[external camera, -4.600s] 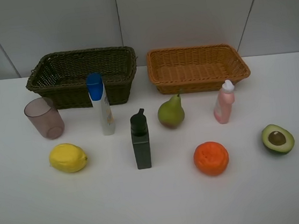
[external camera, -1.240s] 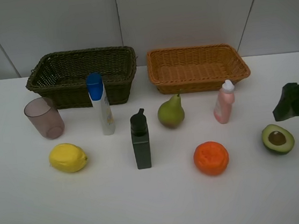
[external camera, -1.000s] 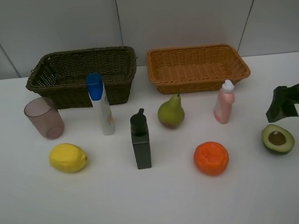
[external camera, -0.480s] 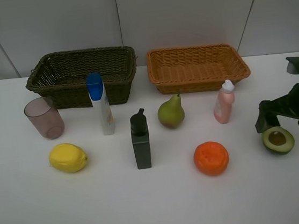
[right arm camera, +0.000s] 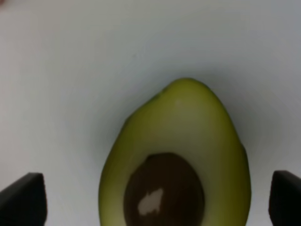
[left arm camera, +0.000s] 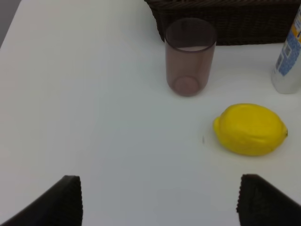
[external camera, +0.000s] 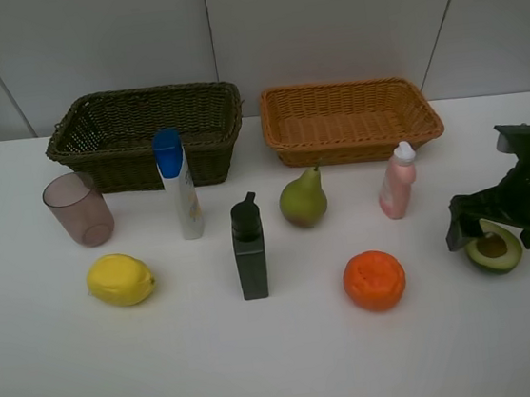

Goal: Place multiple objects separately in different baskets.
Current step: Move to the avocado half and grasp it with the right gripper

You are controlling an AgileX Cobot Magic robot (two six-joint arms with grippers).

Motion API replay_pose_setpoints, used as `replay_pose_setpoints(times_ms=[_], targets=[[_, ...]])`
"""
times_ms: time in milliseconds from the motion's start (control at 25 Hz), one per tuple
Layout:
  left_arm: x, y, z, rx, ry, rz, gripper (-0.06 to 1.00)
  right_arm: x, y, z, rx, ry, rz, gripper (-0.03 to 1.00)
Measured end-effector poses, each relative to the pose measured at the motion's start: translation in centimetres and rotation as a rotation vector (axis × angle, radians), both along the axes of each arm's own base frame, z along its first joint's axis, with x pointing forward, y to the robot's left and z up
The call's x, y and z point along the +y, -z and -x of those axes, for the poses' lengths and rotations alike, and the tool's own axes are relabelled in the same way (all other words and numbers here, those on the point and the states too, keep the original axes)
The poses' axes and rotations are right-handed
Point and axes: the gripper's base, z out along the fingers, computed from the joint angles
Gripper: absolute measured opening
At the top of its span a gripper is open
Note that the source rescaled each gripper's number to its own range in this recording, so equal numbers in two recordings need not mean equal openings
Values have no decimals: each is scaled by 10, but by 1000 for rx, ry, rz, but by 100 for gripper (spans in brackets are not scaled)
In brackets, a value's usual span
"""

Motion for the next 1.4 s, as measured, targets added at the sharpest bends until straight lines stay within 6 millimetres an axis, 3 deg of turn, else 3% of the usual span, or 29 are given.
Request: replay_pose_setpoints(times_ms=[720, 840, 1040, 1400], targets=[[0, 0, 0, 0, 0, 0, 89, 0, 21, -4, 49, 7, -1, 98], [0, 0, 0, 0, 0, 0, 89, 0, 21, -4, 51, 7, -1, 87], [0, 0, 0, 0, 0, 0, 89, 0, 22, -2, 73, 5, -2, 47], [0, 0, 0, 0, 0, 0, 89, 0, 22, -2, 77, 0, 1, 47]])
